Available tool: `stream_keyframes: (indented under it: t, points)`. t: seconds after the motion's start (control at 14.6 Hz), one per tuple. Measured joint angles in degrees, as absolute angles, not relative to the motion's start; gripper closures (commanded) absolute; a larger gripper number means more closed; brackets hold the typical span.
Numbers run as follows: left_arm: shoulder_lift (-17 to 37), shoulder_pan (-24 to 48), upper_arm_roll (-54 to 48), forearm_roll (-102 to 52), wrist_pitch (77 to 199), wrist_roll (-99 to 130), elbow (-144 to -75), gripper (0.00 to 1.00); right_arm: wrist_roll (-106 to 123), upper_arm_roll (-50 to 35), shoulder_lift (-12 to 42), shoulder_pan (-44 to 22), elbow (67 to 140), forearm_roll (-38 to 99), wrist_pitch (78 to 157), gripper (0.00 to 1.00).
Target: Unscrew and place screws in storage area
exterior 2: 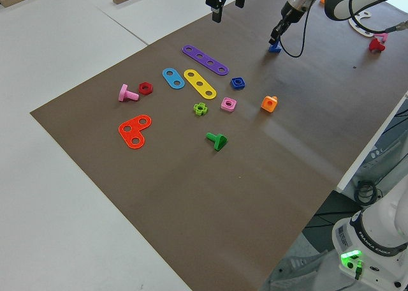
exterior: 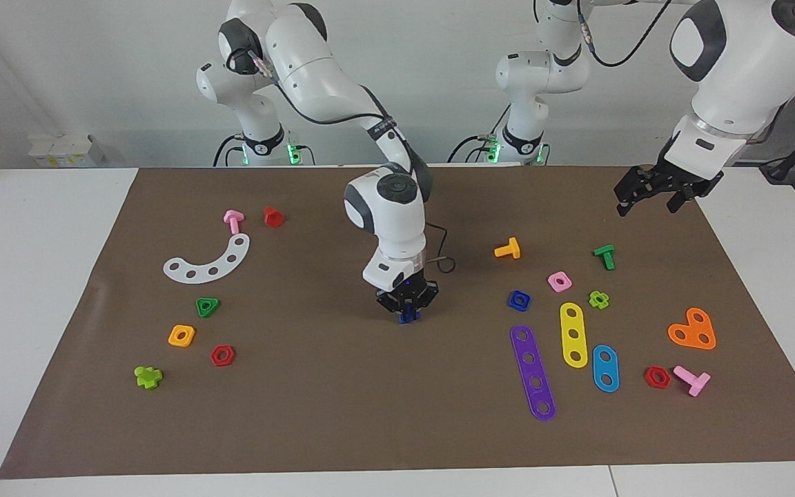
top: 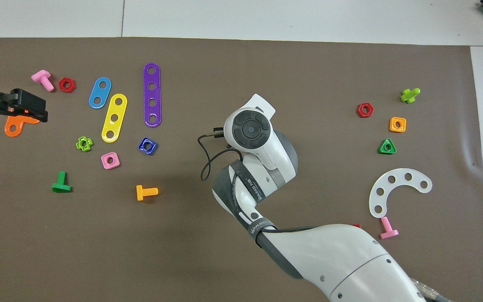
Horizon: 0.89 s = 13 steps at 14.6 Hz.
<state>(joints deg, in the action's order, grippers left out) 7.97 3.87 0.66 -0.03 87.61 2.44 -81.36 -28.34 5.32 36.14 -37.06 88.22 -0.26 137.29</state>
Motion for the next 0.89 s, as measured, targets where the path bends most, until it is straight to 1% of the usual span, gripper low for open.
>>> stream_keyframes:
  t: [0.14,0.27,0.41,0.68,0.89]
  points:
    - [8.0,3.9,0.7,0.0,87.6,2.4,-81.4,0.00,-27.7,6.1,35.8,-36.7,88.2,-0.5,137.3,1.00]
    - [8.0,3.9,0.7,0.0,87.6,2.4,-81.4,0.00,-24.9,7.1,33.7,-34.3,89.5,-1.4,137.2,1.00]
    - [8.0,3.9,0.7,0.0,87.6,2.4,-81.4,0.00,-19.1,7.5,28.7,-29.1,93.9,-1.5,137.1,1.00]
    - [8.0,3.9,0.7,0.0,87.6,2.5,-81.4,0.00,-8.8,7.5,17.8,-19.0,105.7,-1.5,136.4,1.00]
    - [8.0,3.9,0.7,0.0,87.6,2.5,-81.4,0.00,-4.1,7.5,15.3,-14.7,111.3,-1.5,137.7,1.00]
